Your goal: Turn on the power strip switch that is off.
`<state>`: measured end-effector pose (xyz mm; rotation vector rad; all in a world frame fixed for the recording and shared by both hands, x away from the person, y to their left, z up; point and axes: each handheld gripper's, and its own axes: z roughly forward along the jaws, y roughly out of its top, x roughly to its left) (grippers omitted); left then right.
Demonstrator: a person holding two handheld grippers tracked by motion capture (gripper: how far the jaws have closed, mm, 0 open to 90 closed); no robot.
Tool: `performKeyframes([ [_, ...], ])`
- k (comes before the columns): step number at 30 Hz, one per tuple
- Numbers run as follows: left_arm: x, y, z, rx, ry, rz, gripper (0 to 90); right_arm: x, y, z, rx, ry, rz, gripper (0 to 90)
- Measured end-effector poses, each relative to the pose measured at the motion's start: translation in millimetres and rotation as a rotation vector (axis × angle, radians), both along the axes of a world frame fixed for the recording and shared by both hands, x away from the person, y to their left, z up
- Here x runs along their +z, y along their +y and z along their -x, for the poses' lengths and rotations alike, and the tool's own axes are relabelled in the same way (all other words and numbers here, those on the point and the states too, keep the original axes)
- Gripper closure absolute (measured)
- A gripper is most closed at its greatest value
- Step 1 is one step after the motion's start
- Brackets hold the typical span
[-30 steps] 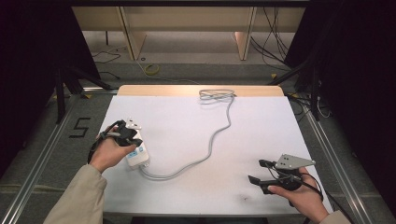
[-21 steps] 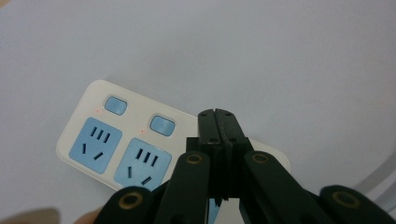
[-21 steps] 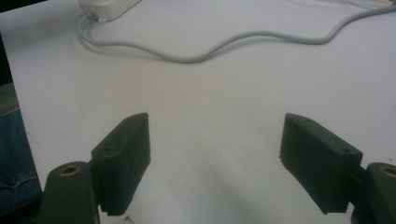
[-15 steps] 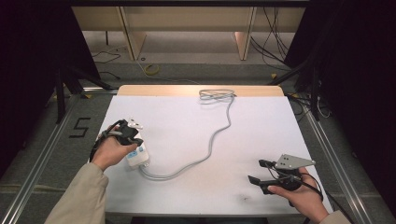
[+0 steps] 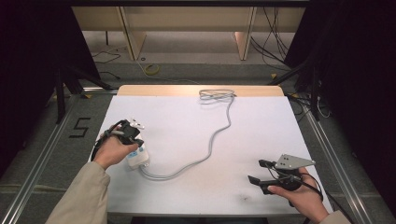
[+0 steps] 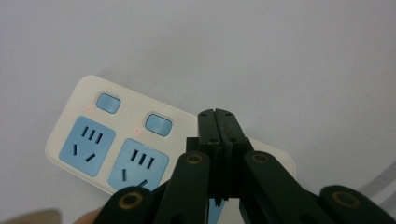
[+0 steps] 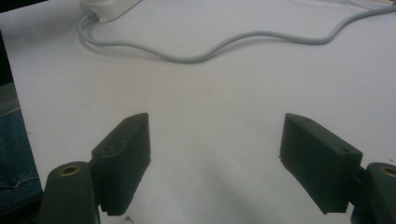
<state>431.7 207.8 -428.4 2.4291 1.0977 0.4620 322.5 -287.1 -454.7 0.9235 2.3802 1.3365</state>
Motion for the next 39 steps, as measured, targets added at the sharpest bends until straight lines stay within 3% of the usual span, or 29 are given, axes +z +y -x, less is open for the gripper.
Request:
performKeyframes([
  [39,-9.2,-3.7,-6.2,0.0,0.047,-0.047,89.8,0.0,0.5,0.0,0.004,0.0,0.0,25.0],
])
